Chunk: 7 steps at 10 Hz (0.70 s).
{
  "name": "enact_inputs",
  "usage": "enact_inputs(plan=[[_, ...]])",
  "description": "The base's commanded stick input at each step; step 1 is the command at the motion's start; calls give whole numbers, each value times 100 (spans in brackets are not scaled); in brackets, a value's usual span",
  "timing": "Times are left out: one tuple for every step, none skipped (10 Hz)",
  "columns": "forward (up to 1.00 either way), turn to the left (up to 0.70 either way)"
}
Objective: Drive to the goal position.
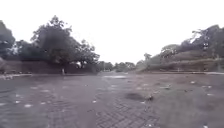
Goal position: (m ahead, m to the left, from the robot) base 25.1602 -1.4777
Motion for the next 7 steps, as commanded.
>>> enact_inputs(plan=[[70, 0], [70, 0], [54, 0], [0, 0], [0, 0], [0, 0], [0, 58]])
